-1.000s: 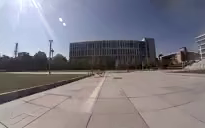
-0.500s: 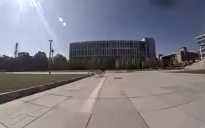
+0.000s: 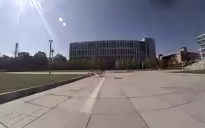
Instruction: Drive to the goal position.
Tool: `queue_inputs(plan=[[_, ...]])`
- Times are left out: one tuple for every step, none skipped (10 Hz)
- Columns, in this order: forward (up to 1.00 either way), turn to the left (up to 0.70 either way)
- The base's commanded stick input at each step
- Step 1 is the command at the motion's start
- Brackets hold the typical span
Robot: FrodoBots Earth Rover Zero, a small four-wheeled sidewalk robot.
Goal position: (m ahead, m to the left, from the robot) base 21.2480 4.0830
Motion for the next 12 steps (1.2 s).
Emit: queue_inputs(plan=[[0.06,0.00],[0.06,0.00],[0.06,0.00],[0.06,0.00],[0.06,0.00],[0.06,0.00],[0.06,0.00],[0.06,0.00],[0.06,0.00],[0.06,0.00],[0.06,0.00],[0.06,0.00]])
